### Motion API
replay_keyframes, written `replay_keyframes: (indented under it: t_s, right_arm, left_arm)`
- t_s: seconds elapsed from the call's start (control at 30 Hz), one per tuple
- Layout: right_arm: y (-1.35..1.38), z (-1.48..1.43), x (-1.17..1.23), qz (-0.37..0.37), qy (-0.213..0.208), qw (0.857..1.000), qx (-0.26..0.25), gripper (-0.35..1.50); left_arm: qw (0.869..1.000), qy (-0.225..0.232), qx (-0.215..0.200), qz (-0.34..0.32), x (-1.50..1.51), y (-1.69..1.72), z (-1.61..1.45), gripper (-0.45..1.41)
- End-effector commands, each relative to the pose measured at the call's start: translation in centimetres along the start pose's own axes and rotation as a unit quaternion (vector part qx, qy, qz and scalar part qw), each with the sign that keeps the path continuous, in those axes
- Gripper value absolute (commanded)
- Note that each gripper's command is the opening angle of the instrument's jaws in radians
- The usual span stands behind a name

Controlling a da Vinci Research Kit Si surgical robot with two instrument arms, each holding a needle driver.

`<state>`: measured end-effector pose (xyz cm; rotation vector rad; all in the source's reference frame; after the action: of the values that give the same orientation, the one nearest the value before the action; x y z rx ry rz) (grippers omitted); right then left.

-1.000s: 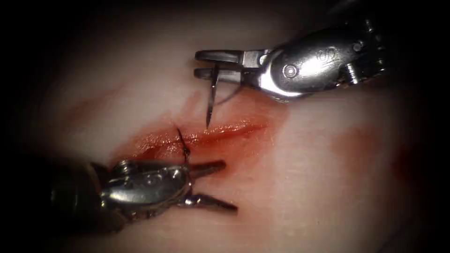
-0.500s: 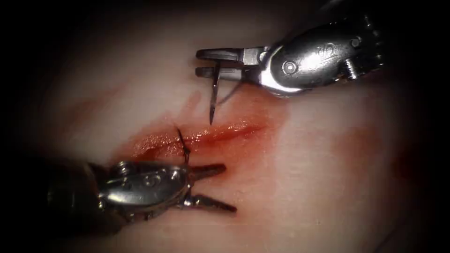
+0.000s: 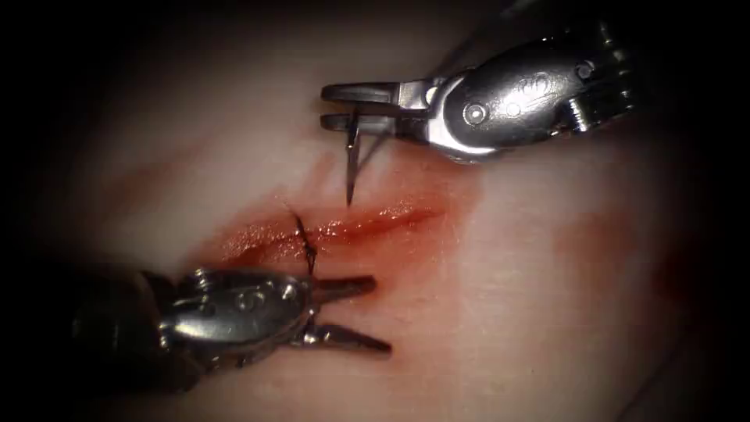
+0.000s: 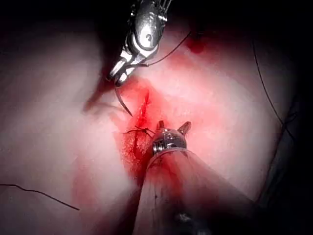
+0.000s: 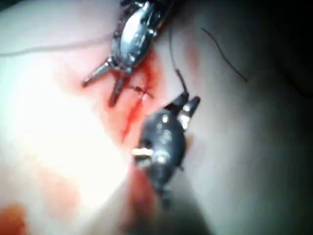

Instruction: Wound Closure

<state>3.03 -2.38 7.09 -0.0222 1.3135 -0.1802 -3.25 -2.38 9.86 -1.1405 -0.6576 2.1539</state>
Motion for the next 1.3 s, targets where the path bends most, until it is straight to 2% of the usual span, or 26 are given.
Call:
replay_keyframes:
  t_s: [0.03,0.3,0.5,0.93,1.13,1.3]
  right_arm:
    - [-0.07,0.10,-0.06,-0.003,0.001,1.000,0.001,-0.35]
    - [-0.18,0.16,-0.10,-0.008,-0.002,1.000,0.005,-0.35]
    - [-0.40,0.25,-0.17,-0.029,-0.015,0.999,0.021,-0.35]
    - [-0.70,0.26,-0.29,-0.046,-0.023,0.998,0.039,-0.35]
    - [-0.67,0.28,-0.28,-0.042,-0.021,0.998,0.040,-0.35]
    - [-0.77,0.32,-0.37,-0.024,-0.028,0.998,0.054,-0.35]
  left_arm:
    - [1.000,0.000,-0.001,-0.001,-0.04,0.01,0.08,0.49]
    - [1.000,0.000,-0.002,-0.001,-0.03,0.01,0.06,0.46]
    - [1.000,-0.001,-0.004,0.000,-0.02,0.00,0.04,0.44]
    - [1.000,-0.001,-0.005,0.001,-0.03,-0.03,0.01,0.40]
    - [1.000,-0.001,-0.005,0.000,-0.02,-0.03,0.02,0.40]
    - [1.000,-0.001,-0.005,0.000,-0.02,-0.03,0.02,0.40]
